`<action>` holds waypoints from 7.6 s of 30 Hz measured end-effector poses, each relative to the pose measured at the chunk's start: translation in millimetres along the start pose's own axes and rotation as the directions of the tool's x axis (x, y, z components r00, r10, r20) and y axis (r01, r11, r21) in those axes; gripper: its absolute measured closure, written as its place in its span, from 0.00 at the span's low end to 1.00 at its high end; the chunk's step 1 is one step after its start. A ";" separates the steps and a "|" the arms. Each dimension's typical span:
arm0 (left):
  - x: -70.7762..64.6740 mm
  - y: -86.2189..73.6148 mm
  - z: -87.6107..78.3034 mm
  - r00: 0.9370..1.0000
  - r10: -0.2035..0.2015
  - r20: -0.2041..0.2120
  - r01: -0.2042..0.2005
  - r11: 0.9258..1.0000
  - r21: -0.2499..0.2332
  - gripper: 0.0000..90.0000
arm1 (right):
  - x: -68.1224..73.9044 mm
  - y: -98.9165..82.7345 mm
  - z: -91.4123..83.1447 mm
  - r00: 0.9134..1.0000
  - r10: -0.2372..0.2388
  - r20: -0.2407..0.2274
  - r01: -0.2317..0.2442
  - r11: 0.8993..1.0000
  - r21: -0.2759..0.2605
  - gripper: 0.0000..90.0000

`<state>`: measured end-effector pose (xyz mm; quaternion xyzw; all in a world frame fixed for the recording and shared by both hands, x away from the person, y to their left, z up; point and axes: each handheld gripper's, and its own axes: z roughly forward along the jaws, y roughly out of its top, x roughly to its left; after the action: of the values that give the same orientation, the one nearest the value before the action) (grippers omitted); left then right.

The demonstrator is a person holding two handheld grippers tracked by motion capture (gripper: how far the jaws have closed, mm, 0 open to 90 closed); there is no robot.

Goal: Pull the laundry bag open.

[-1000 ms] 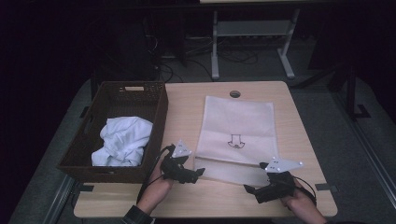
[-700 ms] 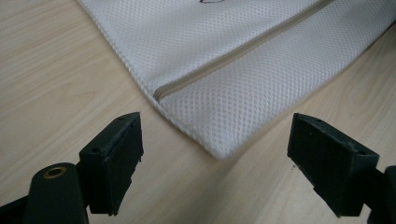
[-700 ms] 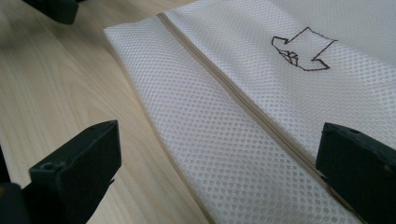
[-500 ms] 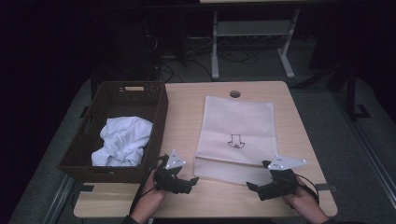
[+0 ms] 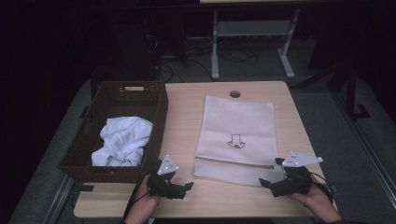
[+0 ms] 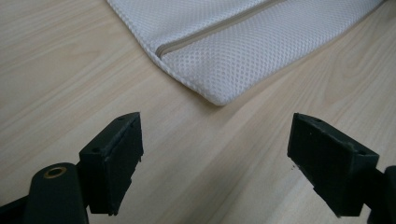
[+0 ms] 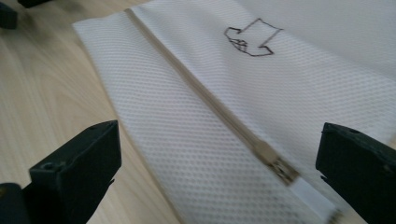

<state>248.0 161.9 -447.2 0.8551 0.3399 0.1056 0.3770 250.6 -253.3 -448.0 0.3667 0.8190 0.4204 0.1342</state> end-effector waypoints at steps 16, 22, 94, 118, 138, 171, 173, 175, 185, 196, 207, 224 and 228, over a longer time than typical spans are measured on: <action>1.4 0.1 1.9 1.000 -0.015 0.023 0.015 1.000 -0.004 0.19 | -47.0 -18.3 -12.0 0.999 0.038 -0.021 -0.036 0.995 0.090 0.18; 2.0 0.0 3.0 1.000 -0.009 0.024 0.009 1.000 0.003 0.19 | -61.7 -23.4 -7.1 0.999 0.042 -0.014 -0.041 0.993 0.114 0.27; -14.3 38.2 16.5 0.966 0.071 0.249 -0.057 0.996 -0.062 0.25 | -27.1 1.8 -6.8 0.997 0.024 -0.070 -0.023 1.000 0.017 0.91; -51.4 73.5 55.8 0.929 0.138 0.344 -0.106 0.988 -0.111 0.43 | 1.0 11.8 -2.2 0.991 -0.026 -0.129 0.025 1.000 -0.009 0.91; -73.2 92.3 85.8 0.908 0.161 0.386 -0.120 0.985 -0.127 0.63 | 9.6 14.6 -3.5 0.985 -0.041 -0.167 0.036 0.999 -0.034 0.91; -75.0 100.2 98.6 0.911 0.127 0.391 -0.102 0.991 -0.084 0.97 | 15.4 14.2 -4.0 0.985 -0.045 -0.164 0.041 0.999 -0.028 0.92; -75.1 100.1 98.5 0.912 0.132 0.388 -0.108 0.991 -0.082 0.97 | 15.9 14.2 -3.9 0.986 -0.046 -0.162 0.042 0.999 -0.024 0.92; -75.0 100.2 98.3 0.912 0.133 0.387 -0.111 0.991 -0.079 0.97 | 16.1 14.1 -3.6 0.985 -0.047 -0.164 0.044 0.999 -0.021 0.92; -73.4 100.8 95.6 0.916 0.148 0.374 -0.134 0.989 -0.064 0.97 | 15.4 14.7 -4.8 0.983 -0.047 -0.177 0.043 0.999 -0.029 0.93; -56.5 99.2 90.4 0.923 0.114 0.366 -0.103 0.993 -0.051 0.97 | 10.0 12.5 -9.2 0.985 -0.034 -0.167 0.027 0.999 -0.043 0.93; -54.5 98.8 87.8 0.920 0.135 0.369 -0.128 0.991 -0.044 0.97 | 11.4 12.1 -8.2 0.982 -0.046 -0.181 0.039 0.998 -0.045 0.93; -40.3 95.1 85.5 0.929 0.109 0.354 -0.108 0.994 -0.023 0.97 | 8.6 10.3 -11.6 0.984 -0.035 -0.172 0.027 0.998 -0.050 0.93; -40.9 94.8 84.9 0.930 0.121 0.348 -0.123 0.992 -0.018 0.97 | 10.8 10.6 -9.7 0.983 -0.050 -0.176 0.043 0.998 -0.047 0.93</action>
<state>302.1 40.3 -435.1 0.8804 0.2143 -0.0247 0.4223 243.2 -247.4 -432.8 0.3057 0.8269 0.4655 0.0785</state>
